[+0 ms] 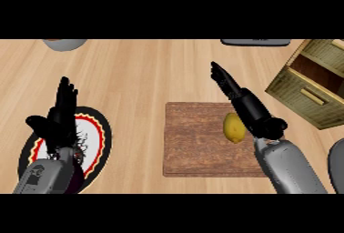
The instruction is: Pick the lemon from the cutting board and place it in the basket
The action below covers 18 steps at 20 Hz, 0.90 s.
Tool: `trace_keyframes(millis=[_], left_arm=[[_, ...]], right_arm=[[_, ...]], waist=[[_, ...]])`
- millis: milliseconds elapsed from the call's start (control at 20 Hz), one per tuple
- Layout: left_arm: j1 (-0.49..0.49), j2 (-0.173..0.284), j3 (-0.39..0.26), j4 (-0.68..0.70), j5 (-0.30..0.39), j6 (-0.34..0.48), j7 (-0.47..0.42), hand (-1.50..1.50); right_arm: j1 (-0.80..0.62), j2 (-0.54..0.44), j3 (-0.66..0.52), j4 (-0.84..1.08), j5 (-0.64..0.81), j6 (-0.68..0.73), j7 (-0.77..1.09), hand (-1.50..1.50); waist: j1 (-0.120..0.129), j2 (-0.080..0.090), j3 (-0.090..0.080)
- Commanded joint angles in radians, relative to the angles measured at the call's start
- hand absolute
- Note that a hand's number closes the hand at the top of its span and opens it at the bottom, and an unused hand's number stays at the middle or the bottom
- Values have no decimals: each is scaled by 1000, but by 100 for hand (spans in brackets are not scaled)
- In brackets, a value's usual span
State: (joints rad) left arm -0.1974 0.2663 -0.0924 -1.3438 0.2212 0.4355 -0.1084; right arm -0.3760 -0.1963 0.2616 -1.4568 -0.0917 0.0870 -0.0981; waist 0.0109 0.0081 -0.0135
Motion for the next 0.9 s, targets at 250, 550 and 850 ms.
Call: trace_keyframes(millis=[250,550,850], left_arm=[[-30,195,-112,-96,-47,-294,-1,0],[-15,161,-170,-193,-44,-332,70,0],[-10,184,-143,-164,-25,-366,67,0]], right_arm=[[71,-128,-285,63,-67,-104,29,150],[115,150,42,87,311,-366,-209,-150],[65,93,63,24,624,-588,198,-150]], waist=[[-48,-10,15],[0,-9,14],[-26,-17,9]])
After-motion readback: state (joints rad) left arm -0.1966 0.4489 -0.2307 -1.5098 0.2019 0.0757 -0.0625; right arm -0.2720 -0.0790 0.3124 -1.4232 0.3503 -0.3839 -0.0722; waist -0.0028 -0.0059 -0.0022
